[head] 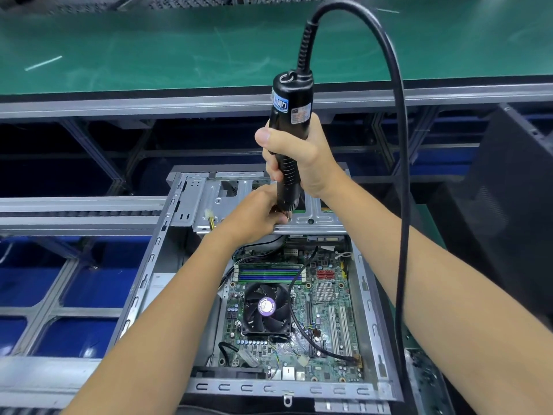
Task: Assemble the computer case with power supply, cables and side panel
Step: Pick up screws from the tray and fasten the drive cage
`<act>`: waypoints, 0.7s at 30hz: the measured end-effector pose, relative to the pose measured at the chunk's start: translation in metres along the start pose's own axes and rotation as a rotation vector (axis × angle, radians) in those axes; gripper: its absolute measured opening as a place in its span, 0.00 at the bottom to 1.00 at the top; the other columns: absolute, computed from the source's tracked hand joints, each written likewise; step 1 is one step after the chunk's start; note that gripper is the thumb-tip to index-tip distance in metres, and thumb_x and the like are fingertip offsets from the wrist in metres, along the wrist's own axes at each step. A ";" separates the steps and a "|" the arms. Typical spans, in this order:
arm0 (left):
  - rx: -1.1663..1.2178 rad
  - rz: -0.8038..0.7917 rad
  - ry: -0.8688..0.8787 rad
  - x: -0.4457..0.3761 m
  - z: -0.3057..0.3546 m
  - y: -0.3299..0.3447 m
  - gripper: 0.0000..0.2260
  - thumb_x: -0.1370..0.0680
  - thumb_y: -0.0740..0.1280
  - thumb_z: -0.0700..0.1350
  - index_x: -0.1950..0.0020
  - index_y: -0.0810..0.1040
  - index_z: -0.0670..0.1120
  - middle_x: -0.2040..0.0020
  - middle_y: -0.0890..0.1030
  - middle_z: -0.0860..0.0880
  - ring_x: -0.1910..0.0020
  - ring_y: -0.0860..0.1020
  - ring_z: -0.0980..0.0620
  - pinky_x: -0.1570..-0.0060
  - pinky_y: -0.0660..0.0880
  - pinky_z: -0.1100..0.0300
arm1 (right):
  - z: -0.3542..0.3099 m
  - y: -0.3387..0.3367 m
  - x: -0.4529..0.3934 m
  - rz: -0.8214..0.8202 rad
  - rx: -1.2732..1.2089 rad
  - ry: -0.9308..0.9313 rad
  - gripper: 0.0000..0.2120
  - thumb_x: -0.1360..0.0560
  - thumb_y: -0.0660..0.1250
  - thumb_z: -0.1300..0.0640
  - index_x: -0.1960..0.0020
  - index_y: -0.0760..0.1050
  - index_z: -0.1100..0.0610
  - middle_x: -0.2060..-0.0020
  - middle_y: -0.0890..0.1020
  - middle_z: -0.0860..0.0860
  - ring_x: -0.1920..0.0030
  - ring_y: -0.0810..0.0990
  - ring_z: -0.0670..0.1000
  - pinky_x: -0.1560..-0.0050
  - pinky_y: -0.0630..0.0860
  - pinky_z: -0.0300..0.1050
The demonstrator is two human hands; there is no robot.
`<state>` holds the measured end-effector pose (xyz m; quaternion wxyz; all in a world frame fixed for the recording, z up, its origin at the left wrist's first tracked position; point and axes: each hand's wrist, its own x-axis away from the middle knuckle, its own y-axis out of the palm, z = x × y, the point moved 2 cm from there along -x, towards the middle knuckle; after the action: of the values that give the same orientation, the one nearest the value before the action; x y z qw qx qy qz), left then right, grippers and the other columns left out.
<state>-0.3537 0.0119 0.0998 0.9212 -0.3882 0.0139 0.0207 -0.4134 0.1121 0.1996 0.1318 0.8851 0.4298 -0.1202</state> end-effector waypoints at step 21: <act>0.211 0.065 -0.090 0.009 0.007 -0.012 0.03 0.28 0.72 0.33 0.56 0.83 0.37 0.53 0.80 0.42 0.57 0.79 0.50 0.56 0.74 0.63 | -0.001 0.003 0.000 0.274 0.170 -0.091 0.13 0.27 0.69 0.66 0.67 0.68 0.61 0.78 0.71 0.51 0.80 0.69 0.52 0.73 0.70 0.45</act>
<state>-0.3445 0.0086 0.1124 0.9555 -0.2871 -0.0128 0.0665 -0.4111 0.1108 0.2008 0.0908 0.9370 0.2871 -0.1774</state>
